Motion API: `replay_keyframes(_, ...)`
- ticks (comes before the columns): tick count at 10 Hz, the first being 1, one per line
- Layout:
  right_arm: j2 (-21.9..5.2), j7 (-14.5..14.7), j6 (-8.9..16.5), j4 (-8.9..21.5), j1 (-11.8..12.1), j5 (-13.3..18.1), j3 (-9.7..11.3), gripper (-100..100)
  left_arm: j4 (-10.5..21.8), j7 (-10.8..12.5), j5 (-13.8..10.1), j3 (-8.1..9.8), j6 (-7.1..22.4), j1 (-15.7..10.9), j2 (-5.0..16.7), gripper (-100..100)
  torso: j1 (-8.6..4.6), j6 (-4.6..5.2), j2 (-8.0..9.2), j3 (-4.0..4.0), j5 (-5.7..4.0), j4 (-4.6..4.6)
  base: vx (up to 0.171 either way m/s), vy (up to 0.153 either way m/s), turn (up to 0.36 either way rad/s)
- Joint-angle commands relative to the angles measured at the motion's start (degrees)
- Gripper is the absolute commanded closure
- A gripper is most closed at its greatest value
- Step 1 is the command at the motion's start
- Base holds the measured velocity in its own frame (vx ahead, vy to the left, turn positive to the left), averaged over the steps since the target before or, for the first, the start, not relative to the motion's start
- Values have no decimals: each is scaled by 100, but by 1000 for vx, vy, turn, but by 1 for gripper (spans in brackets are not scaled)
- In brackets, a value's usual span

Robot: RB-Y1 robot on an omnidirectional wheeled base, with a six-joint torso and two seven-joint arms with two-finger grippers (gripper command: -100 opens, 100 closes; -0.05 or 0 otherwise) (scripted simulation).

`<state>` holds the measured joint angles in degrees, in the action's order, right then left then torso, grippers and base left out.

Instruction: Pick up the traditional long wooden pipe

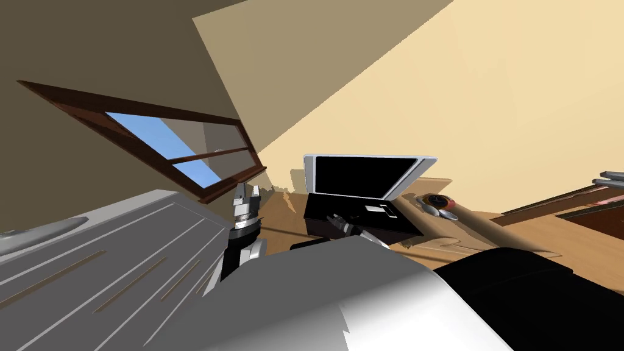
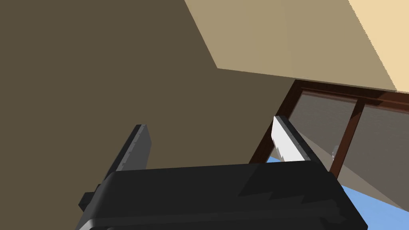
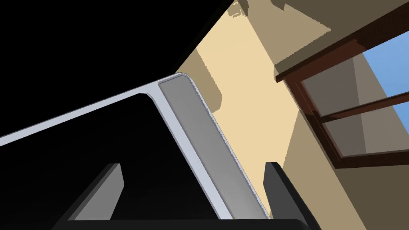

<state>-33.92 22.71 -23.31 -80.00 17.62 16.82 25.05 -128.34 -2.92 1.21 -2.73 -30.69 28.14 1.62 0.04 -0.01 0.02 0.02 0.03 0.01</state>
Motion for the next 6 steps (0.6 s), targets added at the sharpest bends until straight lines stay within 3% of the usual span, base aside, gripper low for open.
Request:
replay_keyframes(1,-246,286,72,286,-102,119,252,-100,0,0,0,0,0,0,0,0,0,0,0,0,0,0,-4,30,219)
replay_keyframes(2,-246,289,72,431,-102,119,252,-100,0,0,0,0,0,0,0,0,3,0,1,0,1,0,3,26,73)
replay_keyframes(3,-388,482,105,596,-204,200,420,-100,0,0,0,0,0,1,0,0,2,4,1,0,1,0,2,29,119)
replay_keyframes(6,-526,673,138,1046,-310,279,584,-100,0,0,0,0,0,0,0,0,-2,0,2,1,0,1,-5,11,113)
